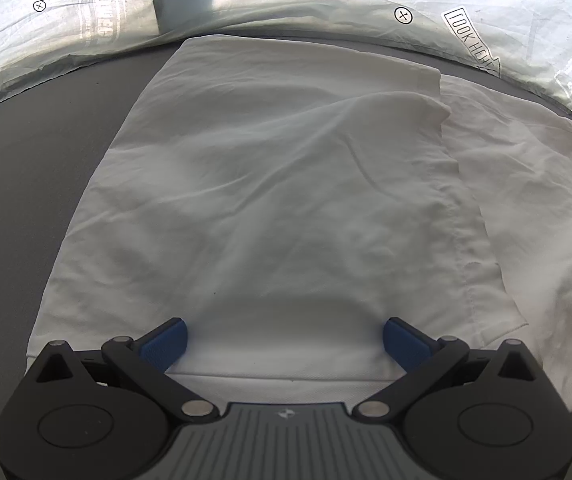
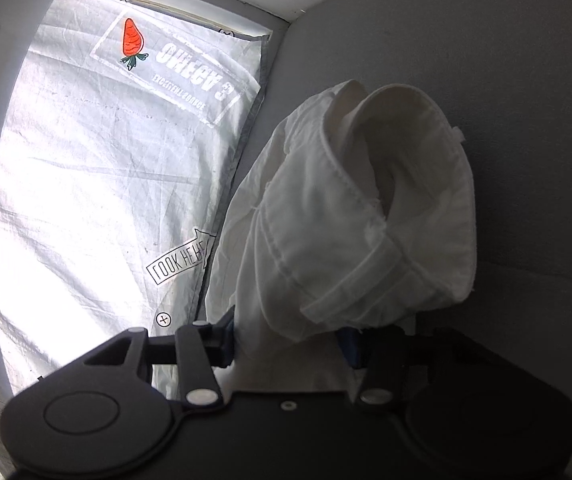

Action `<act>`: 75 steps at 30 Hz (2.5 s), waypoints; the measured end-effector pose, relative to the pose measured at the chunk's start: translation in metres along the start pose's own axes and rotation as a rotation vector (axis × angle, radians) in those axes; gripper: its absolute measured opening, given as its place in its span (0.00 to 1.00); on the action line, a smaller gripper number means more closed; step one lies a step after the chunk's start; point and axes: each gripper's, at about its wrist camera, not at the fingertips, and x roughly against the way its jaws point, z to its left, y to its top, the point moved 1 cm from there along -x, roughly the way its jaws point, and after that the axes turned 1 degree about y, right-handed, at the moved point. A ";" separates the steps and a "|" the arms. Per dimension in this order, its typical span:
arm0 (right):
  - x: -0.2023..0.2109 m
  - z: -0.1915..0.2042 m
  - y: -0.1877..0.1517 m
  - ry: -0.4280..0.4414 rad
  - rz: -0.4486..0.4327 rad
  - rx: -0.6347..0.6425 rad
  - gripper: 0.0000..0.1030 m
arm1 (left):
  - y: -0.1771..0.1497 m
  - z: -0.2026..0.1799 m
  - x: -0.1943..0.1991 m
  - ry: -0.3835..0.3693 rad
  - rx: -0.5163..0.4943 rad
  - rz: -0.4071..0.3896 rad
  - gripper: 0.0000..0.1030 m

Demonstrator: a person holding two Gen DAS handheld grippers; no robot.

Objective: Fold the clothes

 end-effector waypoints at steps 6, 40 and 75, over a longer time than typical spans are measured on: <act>0.039 0.001 -0.013 0.138 -0.061 0.006 0.22 | 0.003 0.002 0.000 -0.014 0.000 0.013 1.00; -0.070 0.109 -0.288 0.303 0.611 0.015 0.30 | 0.032 0.093 0.024 0.051 -0.047 0.015 1.00; -0.064 0.098 -0.296 0.111 0.594 0.182 0.10 | 0.005 0.118 0.073 -0.210 0.104 -0.044 1.00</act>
